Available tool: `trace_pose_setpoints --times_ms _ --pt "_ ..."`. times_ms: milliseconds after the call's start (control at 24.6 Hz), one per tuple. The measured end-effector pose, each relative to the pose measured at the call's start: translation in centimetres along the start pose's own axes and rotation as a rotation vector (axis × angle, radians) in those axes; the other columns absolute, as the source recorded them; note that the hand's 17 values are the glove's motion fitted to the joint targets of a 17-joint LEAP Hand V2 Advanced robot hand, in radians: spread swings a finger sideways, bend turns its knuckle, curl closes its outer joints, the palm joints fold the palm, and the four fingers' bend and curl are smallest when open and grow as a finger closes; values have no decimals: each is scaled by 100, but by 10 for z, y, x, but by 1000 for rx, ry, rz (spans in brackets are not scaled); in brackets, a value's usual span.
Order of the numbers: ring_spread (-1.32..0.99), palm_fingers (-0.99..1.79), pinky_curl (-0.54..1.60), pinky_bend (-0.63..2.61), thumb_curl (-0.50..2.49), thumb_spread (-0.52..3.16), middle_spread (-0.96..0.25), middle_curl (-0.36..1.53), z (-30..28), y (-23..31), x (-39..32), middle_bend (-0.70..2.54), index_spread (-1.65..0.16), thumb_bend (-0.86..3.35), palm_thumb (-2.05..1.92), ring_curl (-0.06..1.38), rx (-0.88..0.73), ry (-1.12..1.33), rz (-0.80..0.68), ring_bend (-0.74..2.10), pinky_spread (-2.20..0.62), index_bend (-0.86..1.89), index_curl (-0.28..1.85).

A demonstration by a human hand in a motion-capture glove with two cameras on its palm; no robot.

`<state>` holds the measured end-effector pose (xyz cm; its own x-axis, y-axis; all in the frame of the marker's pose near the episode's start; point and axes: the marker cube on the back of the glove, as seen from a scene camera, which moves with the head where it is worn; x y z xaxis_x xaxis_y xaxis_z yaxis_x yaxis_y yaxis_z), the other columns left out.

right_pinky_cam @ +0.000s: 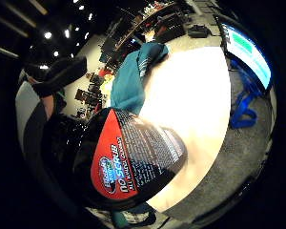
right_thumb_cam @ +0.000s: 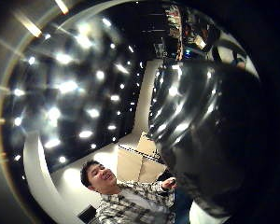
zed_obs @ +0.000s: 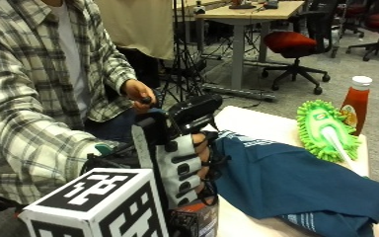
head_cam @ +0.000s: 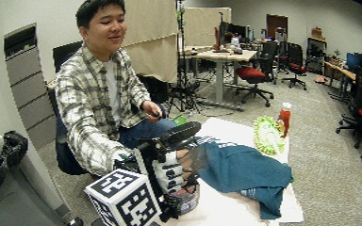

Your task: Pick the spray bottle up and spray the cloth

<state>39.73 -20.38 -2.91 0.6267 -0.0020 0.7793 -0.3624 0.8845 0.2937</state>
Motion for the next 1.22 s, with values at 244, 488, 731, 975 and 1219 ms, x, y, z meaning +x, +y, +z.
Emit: trace_pose_setpoints --times_ms 244,488,731,975,1219 --pt "-20 135 35 24 66 49 -13 48 2 -1 1 46 -26 -3 107 40 5 -1 42 44 -11 34 43" --pt "-23 139 36 25 69 32 -14 51 2 -1 2 53 -27 -4 105 43 101 23 72 50 -16 38 47" --pt "-25 139 38 28 70 19 -14 52 2 -2 2 58 -27 -3 104 45 149 31 79 53 -19 40 50" --pt "-25 138 39 30 71 10 -14 52 2 -2 2 59 -27 -3 103 46 172 36 77 55 -21 42 52" --pt "-25 137 40 31 72 5 -14 52 2 -1 2 61 -27 -3 103 47 192 41 72 56 -22 43 53"
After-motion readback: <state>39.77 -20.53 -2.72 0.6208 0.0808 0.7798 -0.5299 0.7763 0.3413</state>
